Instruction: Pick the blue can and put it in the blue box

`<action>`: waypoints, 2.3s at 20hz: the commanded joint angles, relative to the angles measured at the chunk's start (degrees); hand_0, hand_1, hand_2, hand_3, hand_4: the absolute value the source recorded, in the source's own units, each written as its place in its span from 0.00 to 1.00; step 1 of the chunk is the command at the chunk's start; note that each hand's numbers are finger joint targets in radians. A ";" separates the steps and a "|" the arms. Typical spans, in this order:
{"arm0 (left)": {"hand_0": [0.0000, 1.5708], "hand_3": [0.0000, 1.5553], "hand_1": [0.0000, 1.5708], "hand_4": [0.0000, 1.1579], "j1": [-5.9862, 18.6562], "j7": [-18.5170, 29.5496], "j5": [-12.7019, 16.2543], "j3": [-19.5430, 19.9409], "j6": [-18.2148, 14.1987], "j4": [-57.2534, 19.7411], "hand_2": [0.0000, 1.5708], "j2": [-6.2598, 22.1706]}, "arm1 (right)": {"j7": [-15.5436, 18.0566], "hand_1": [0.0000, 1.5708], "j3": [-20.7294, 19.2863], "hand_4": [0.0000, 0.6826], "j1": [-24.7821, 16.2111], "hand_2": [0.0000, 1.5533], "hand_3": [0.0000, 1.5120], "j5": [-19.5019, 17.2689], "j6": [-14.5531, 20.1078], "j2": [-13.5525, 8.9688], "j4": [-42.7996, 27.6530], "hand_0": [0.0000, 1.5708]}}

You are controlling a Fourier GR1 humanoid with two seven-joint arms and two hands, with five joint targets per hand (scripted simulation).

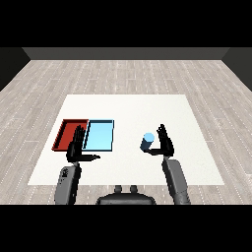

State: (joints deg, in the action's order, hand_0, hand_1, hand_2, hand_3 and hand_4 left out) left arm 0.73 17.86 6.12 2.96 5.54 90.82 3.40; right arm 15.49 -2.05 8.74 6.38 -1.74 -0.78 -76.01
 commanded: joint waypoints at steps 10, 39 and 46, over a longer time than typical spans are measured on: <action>0.00 0.00 0.00 0.00 3.43 -2.37 2.33 1.88 0.44 -0.81 0.00 0.24 | 2.75 0.00 -2.74 0.00 7.08 0.00 0.00 2.78 -2.49 -1.11 13.53 0.00; 0.00 0.00 0.00 0.00 0.45 0.16 1.54 1.86 1.48 -0.26 0.00 0.02 | 0.49 0.96 10.79 0.87 11.14 0.95 0.96 5.36 20.31 0.76 15.56 0.96; 0.00 0.00 0.00 0.00 -0.35 -0.62 -0.28 -0.02 1.99 -0.30 0.00 0.09 | 2.72 0.92 11.15 0.93 16.84 0.95 0.96 3.79 17.02 0.76 16.52 0.92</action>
State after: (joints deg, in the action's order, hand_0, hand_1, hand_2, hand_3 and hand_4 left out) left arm -0.36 16.53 6.37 3.37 6.94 92.75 3.46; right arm 17.76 7.14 23.98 9.84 15.11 -0.27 -57.61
